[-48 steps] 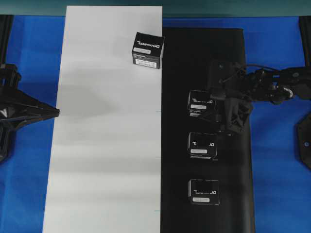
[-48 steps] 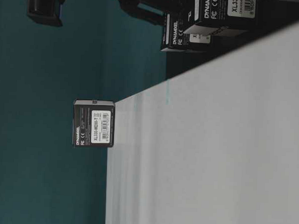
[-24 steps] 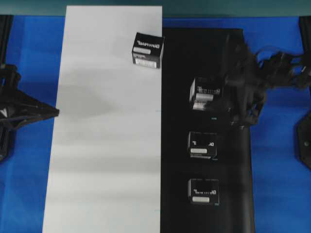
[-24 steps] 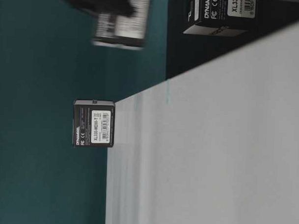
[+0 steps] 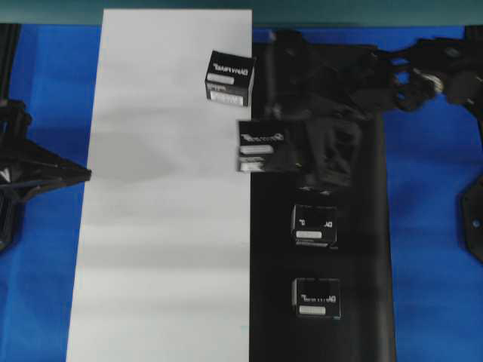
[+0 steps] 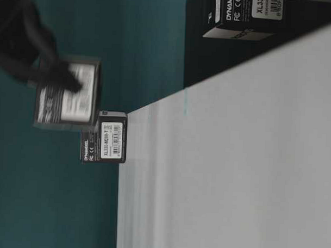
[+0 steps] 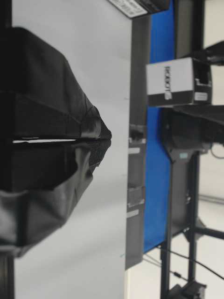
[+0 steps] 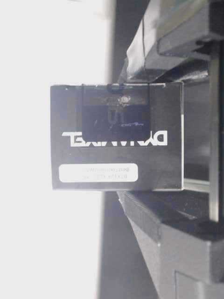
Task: Place the box from the black base onto the white base.
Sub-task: 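Lift the box and carry it left onto the white base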
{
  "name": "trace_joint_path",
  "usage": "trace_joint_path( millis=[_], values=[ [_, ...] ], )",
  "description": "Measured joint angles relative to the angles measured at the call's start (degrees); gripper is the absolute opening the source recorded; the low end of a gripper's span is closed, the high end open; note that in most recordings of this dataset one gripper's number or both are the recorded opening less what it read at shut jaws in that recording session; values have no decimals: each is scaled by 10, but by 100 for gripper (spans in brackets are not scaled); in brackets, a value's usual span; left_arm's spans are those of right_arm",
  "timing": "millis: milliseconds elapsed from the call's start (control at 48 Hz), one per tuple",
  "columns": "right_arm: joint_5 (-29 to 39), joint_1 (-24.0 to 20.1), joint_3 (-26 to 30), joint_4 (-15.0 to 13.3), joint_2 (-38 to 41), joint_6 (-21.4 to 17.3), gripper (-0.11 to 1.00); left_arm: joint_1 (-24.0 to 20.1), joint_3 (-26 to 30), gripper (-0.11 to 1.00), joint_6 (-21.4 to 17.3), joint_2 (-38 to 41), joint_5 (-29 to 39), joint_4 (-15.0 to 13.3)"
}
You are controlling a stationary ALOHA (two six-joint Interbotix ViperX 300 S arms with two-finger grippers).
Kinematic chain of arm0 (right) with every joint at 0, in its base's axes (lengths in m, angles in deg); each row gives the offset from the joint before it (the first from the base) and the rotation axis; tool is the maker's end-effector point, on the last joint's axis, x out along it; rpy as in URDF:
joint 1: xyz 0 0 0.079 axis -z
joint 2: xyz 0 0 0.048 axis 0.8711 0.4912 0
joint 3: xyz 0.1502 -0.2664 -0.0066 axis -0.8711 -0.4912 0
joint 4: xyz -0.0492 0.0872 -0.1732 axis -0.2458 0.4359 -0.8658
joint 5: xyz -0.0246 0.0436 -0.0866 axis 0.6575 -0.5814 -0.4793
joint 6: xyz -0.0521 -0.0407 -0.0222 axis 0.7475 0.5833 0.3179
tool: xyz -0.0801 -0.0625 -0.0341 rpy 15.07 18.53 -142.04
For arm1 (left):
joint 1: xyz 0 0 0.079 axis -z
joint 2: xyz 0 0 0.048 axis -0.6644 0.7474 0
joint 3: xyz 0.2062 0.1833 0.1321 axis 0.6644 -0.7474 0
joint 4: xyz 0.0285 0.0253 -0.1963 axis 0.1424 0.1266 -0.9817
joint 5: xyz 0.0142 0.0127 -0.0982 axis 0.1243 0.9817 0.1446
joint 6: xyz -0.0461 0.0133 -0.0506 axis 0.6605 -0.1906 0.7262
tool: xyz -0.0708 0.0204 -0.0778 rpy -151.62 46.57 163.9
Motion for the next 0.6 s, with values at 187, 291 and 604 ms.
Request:
trace_joint_path(
  millis=[187, 291, 604],
  values=[
    [0, -9, 47, 0, 55, -18, 56, 5, 0, -4, 0, -3, 0, 0],
    [-7, -11, 57, 0, 81, -24, 56, 6, 0, -4, 0, -3, 0, 0],
    [-33, -10, 61, -4, 102, -25, 56, 7, 0, -4, 0, -3, 0, -1]
  ],
)
